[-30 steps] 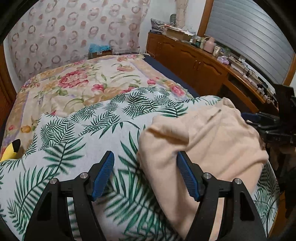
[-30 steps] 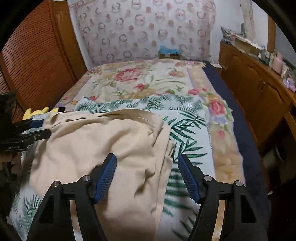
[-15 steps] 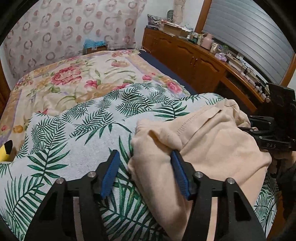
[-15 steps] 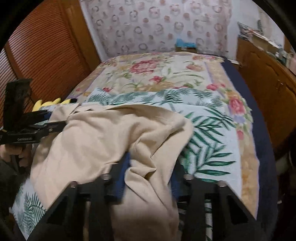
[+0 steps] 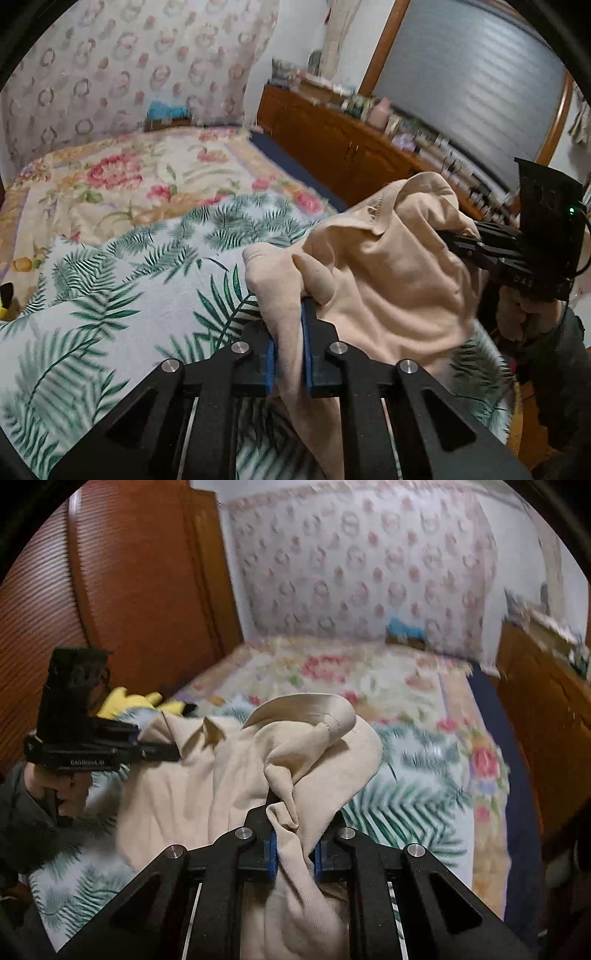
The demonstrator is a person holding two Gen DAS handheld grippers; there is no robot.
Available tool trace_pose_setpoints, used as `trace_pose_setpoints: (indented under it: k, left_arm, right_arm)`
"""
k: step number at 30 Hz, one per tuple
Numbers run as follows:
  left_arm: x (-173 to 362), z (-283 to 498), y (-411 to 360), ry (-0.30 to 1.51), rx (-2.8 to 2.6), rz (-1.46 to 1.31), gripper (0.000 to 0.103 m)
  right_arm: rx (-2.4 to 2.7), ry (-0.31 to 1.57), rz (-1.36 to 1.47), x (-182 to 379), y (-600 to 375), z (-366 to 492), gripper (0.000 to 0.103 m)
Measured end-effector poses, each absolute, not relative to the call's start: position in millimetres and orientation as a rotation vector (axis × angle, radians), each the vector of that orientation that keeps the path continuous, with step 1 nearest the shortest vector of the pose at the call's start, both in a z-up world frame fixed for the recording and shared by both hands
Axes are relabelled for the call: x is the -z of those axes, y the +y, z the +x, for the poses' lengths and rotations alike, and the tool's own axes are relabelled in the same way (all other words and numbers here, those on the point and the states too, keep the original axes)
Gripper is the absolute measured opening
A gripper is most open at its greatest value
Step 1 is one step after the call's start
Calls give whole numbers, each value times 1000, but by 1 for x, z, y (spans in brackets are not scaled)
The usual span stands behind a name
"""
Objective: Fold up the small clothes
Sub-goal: 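Carry the folded shirt with both tools toward the yellow plush toy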
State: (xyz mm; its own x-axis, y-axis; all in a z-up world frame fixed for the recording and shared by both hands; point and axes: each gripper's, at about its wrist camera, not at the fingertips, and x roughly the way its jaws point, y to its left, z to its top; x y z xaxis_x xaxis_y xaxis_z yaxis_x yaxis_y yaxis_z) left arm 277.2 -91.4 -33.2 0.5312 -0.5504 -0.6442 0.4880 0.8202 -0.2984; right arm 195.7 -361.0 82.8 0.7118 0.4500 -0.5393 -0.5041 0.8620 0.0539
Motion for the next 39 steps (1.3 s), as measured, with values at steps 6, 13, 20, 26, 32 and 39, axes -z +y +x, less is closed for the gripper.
trace_pose_setpoints:
  k: [6,13,20,26,32,39]
  left_arm:
    - [-3,227,-39,665,554,-149,12]
    - [-15,177,47,567,358,-200,12]
    - [19,133,129,583,102,-262,12]
    - [51,107,178,582,-2,-380,12]
    - [74,106,201,608,-76,-445,12]
    - [87,110,212,676,-127,-428,14]
  right_arm:
    - [-623,460,-174,-115,-330,168,13]
    - [-769,407,-307,-136,-258,188,13]
    - [-953,429,-470,-139,-139,249,13]
    - [-1061,436,-632,-133,-37,272,13]
    - [-1104,450,-739,-119,27,302,13]
    - [-1065,507,-728,-94,92,342,24]
